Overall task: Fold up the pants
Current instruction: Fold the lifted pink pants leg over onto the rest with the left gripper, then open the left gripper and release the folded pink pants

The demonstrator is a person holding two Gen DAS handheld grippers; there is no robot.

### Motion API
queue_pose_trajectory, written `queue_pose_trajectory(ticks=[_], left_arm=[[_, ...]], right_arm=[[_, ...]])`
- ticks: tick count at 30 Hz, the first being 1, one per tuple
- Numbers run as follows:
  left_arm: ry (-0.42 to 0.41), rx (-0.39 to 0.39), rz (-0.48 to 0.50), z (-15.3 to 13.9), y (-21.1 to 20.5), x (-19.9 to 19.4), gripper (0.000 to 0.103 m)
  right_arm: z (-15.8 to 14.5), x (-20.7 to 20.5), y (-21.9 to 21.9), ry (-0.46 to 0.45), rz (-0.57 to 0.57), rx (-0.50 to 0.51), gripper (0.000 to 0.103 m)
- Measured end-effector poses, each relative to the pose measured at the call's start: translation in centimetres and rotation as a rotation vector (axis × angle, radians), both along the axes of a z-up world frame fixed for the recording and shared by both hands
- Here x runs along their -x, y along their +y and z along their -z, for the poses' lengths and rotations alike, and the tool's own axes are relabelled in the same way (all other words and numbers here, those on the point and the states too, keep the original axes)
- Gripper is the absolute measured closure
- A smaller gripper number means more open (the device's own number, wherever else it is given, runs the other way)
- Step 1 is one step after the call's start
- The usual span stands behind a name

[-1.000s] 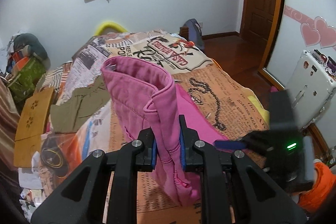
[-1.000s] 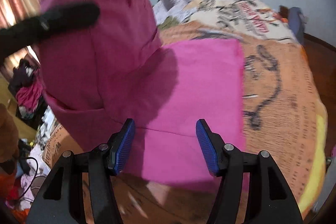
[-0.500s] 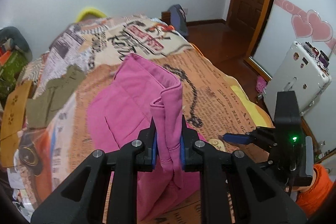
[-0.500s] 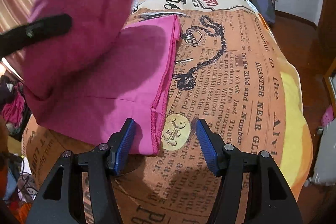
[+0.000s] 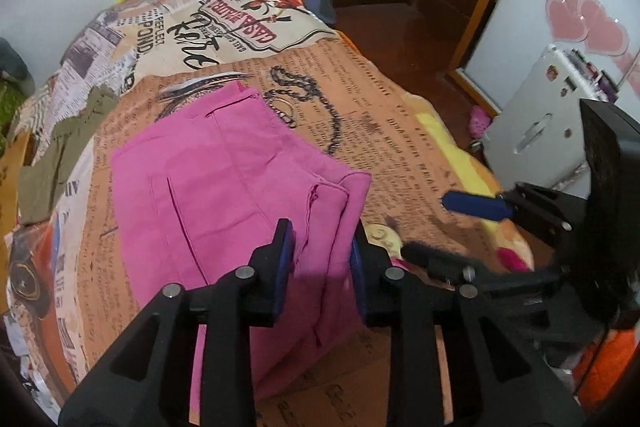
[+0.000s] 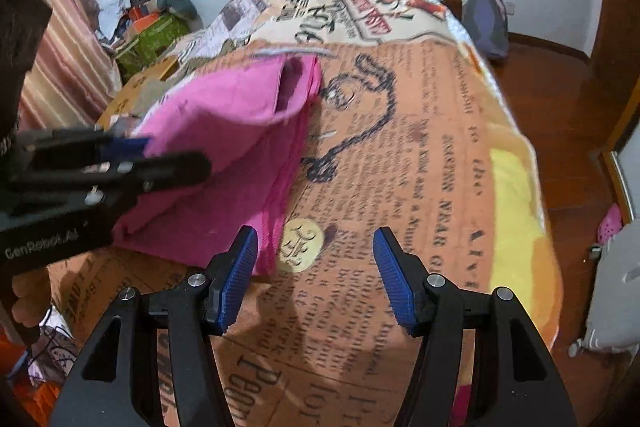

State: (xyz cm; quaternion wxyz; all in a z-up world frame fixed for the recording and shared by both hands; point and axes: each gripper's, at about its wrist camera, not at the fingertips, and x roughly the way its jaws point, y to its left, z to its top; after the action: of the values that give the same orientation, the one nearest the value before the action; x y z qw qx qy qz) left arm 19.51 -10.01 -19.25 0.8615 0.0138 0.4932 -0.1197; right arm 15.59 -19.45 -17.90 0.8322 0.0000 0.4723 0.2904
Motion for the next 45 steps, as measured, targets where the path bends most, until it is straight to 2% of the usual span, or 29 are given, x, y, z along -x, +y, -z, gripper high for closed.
queue_pose_trajectory(ticks=[6,8,12,16,19,21,25,30,35,39,45], left_arm=[[-0.092,0.041,-0.030,-3.6,2.2,2.1,0.071],[-0.111,0.025,-0.049,-4.0,3.5,2.5,0.070],[-0.065,-0.023,-0.084,-2.3,5.7,2.5,0.069],[0.007,-0.067,-0.109,0.8,7.1,2.8,0.069],[0.017,-0.059,-0.119,2.2,8.1,3.5,0.065],[0.004,-0.048,-0.124,2.3,8.7,3.9,0.060],[-0.003,-0.007,-0.123,1.5,10.3,3.9,0.060],[-0.043,-0.027,-0.158,-0.5,12.7,1.6,0.060],[-0.050,-0.025,-0.180,-1.2,15.4,-2.6,0.056],[0.014,0.002,-0.182,0.9,16.9,-6.6,0.056],[0.093,0.056,-0.182,4.4,18.0,-10.2,0.056]], right_arm=[[-2.6,-0.9,-0.2,-0.054,0.022,-0.042,0.046],[-3.4,-1.1,0.4,-0.068,0.009,-0.067,0.046],[-3.6,-1.1,2.4,-0.077,-0.026,-0.085,0.046],[-1.6,-0.7,5.0,-0.061,-0.079,-0.040,0.046],[0.7,-0.6,5.7,-0.015,-0.094,0.012,0.046],[1.7,-0.4,5.1,0.009,-0.084,-0.002,0.046],[2.0,-0.6,3.3,0.058,-0.050,-0.033,0.046],[0.6,-0.5,3.8,0.011,-0.045,0.008,0.046],[-1.1,-1.0,4.7,-0.037,-0.045,-0.041,0.046],[-1.1,-2.0,5.7,-0.043,-0.050,-0.047,0.046],[2.3,-3.1,7.3,0.032,-0.080,0.004,0.046]])
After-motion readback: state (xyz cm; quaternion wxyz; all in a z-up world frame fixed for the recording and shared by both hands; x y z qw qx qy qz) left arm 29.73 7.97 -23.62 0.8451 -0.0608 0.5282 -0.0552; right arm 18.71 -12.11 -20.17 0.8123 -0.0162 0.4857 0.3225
